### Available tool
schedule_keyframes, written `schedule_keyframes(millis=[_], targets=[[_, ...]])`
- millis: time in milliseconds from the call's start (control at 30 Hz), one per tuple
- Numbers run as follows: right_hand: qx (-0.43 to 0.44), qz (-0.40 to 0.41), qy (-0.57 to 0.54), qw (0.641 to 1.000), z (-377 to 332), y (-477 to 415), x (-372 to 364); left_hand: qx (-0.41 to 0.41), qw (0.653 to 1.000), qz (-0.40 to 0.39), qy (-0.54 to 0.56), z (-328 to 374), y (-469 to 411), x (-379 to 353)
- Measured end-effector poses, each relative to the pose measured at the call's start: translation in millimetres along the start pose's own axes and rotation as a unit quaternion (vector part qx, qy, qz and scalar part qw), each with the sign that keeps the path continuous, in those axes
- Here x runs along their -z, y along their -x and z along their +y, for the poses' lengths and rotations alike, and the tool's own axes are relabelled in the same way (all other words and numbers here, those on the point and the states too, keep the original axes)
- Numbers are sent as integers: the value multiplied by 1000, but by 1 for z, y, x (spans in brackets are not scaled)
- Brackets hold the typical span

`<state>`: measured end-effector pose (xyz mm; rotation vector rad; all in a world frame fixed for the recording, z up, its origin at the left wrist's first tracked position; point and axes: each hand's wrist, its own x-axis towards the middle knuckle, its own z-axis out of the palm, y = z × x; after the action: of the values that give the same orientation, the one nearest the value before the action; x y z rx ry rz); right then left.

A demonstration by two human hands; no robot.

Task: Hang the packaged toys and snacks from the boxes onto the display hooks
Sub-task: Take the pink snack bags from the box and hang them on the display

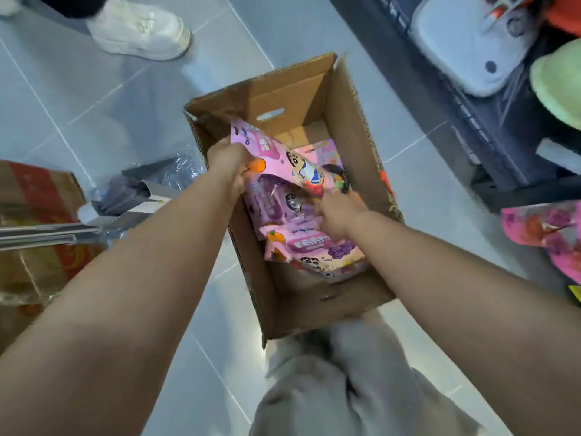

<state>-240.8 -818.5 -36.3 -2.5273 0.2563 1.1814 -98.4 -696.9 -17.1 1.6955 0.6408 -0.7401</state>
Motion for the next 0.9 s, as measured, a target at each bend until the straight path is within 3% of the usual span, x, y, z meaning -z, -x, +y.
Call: schedule_keyframes(millis=[100,200,400,600,767,900], targets=[[-12,-4,-7,1000,6,75,28,-92,989,-13,-118,44,68,6],[-31,50,-36,998,7,163,66,-176,943,-19,-280,93,136,17],[-100,144,-156,972,0,329,119,-283,885,-49,-367,168,281,36],[-178,265,-136,938,-22,481,122,-431,718,-116,-534,203,438,46],[-238,371,-178,880,-24,615,111,-513,589,-197,-592,201,556,35],[-233,408,-162,867,-11,709,85,-549,496,-249,-625,182,638,9]])
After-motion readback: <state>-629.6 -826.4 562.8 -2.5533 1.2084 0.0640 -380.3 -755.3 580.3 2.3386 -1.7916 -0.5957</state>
